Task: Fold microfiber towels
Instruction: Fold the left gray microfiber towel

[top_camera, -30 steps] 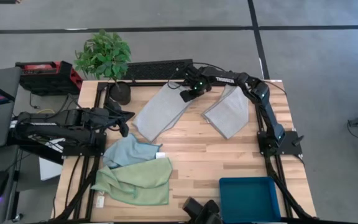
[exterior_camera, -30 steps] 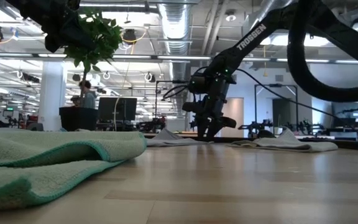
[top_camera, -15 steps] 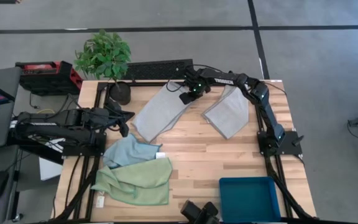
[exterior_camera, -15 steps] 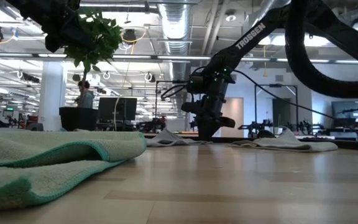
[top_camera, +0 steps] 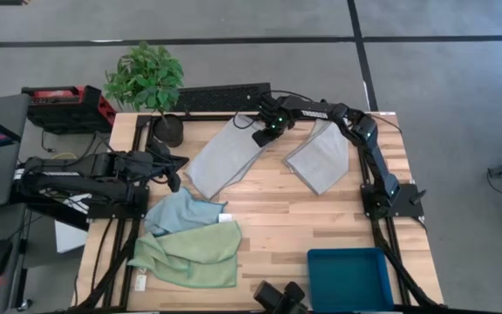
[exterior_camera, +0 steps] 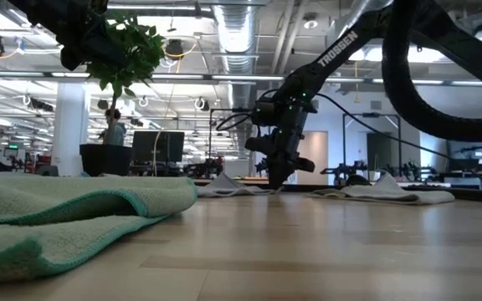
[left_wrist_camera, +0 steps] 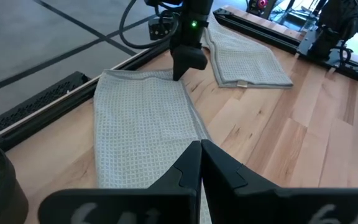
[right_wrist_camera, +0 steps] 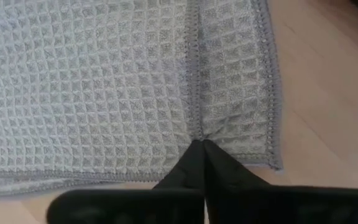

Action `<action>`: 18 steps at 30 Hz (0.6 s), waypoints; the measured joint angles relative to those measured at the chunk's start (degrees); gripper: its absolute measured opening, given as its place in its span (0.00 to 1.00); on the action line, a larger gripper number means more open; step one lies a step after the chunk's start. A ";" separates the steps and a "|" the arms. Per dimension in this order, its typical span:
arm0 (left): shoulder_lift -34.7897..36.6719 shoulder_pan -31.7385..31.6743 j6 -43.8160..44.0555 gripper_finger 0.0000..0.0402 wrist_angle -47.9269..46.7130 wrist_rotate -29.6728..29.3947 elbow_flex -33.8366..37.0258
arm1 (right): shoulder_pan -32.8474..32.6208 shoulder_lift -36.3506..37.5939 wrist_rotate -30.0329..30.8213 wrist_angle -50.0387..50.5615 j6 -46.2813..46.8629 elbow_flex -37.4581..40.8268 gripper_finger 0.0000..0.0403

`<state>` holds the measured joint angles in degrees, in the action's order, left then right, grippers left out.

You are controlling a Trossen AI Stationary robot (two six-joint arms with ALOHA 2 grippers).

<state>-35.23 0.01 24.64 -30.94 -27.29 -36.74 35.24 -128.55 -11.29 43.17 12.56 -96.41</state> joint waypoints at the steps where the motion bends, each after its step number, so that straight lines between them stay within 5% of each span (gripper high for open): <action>1: 0.00 0.02 0.00 0.00 0.00 0.00 0.01 | 0.00 0.00 0.02 0.02 -0.35 0.01 0.02; 18: -0.04 -0.02 1.28 0.00 4.44 -0.86 0.03 | -3.46 1.30 4.34 16.03 -9.71 -1.94 0.00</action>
<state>-35.27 -0.01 25.92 -26.50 -28.14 -36.71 31.78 -127.25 -6.94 59.19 2.85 -98.35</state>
